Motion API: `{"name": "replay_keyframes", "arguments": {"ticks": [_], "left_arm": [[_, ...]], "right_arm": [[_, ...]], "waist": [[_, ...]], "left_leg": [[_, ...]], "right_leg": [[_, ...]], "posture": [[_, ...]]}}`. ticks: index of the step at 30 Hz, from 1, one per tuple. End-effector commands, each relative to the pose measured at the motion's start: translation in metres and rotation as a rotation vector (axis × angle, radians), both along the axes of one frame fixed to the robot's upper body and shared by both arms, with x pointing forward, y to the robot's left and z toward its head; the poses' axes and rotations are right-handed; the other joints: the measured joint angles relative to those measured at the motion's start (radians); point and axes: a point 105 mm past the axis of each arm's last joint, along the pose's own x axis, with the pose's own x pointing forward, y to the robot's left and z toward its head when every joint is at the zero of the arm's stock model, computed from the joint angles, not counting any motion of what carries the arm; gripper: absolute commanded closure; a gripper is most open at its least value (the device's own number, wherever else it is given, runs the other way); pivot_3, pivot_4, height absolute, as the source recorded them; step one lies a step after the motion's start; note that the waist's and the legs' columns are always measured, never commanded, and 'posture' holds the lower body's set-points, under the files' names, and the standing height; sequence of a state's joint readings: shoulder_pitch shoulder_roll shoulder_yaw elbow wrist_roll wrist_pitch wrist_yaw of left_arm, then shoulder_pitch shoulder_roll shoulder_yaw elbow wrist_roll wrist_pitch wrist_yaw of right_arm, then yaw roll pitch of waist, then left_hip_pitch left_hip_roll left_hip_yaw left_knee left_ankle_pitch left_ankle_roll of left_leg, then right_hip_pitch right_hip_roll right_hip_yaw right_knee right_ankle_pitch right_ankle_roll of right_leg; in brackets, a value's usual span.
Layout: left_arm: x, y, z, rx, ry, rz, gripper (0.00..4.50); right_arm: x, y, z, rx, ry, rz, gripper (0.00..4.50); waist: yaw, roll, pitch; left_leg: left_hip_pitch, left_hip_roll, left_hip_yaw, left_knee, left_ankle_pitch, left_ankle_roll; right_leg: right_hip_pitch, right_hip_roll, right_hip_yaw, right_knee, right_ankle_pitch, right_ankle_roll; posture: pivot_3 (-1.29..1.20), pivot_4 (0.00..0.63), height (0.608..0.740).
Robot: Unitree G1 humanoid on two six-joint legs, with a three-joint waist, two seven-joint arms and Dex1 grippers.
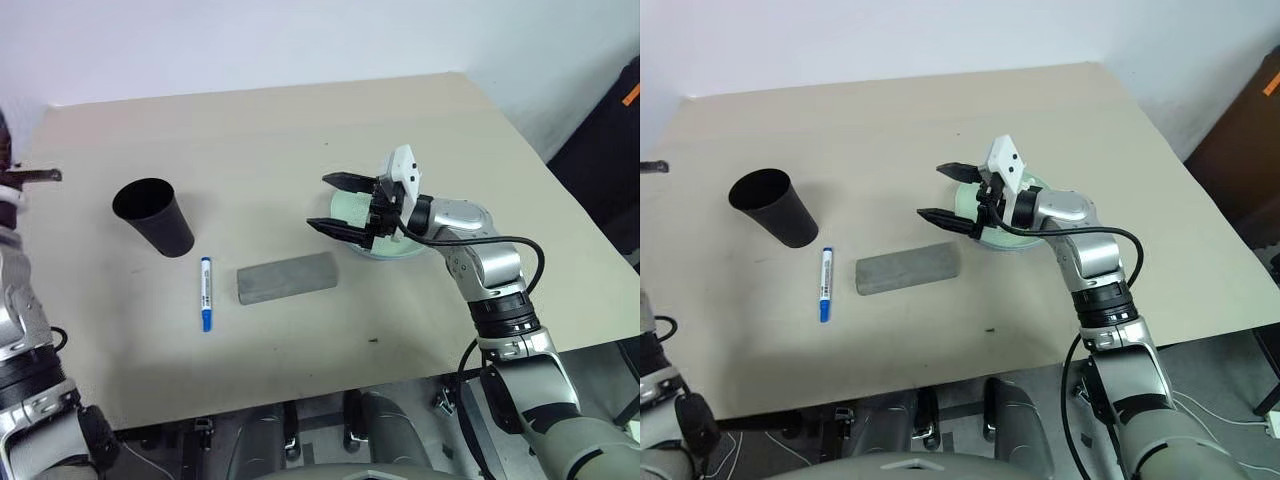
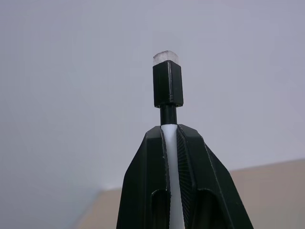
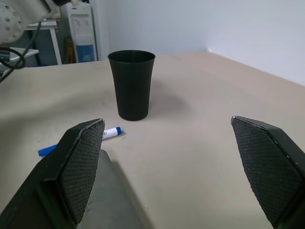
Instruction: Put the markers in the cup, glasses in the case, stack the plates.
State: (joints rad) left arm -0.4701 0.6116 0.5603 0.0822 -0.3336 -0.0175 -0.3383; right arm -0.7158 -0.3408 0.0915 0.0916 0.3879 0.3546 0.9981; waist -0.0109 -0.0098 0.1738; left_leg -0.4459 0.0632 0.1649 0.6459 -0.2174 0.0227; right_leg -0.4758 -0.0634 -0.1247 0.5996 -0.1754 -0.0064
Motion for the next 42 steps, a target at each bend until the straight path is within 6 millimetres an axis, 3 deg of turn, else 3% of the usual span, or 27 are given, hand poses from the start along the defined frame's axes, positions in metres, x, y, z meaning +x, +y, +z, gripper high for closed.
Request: {"name": "replay_keyframes", "arguments": {"ticks": [1,10,20,42], "left_arm": [[0.004,-0.022,0.006,0.03,-0.039,-0.143,4.48],[0.015,-0.04,-0.02,0.02,0.044,-0.298,4.48],[0.024,-0.044,-0.051,-0.006,0.139,-0.32,4.48],[0.02,-0.04,-0.074,-0.031,0.22,-0.303,4.48]], "right_arm": [[-0.005,-0.005,0.021,0.028,-0.071,-0.002,0.0],[-0.006,-0.013,0.02,0.011,-0.077,-0.049,0.0],[-0.007,-0.02,0.019,-0.019,-0.092,-0.086,0.0],[-0.004,-0.025,0.021,-0.012,-0.106,-0.116,0.0]], "waist": [[-0.002,0.0,0.0],[-0.003,0.0,0.0],[-0.003,0.0,0.0],[-0.002,0.0,0.0]], "left_leg": [[0.0,0.0,0.0,0.001,0.0,0.0],[0.002,0.001,0.0,0.002,0.001,0.0],[0.002,0.001,0.0,0.004,0.001,0.0],[0.003,0.001,0.0,0.005,0.001,0.0]], "right_leg": [[0.0,0.0,0.0,0.0,0.0,0.001],[0.001,0.002,0.0,0.004,-0.001,0.006],[0.002,0.002,0.0,0.004,-0.001,0.006],[0.002,0.002,0.0,0.005,-0.002,0.005]], "posture": [[0.0,0.15,0.74],[0.0,0.15,0.74],[0.0,0.15,0.74],[0.0,0.15,0.74]]}}
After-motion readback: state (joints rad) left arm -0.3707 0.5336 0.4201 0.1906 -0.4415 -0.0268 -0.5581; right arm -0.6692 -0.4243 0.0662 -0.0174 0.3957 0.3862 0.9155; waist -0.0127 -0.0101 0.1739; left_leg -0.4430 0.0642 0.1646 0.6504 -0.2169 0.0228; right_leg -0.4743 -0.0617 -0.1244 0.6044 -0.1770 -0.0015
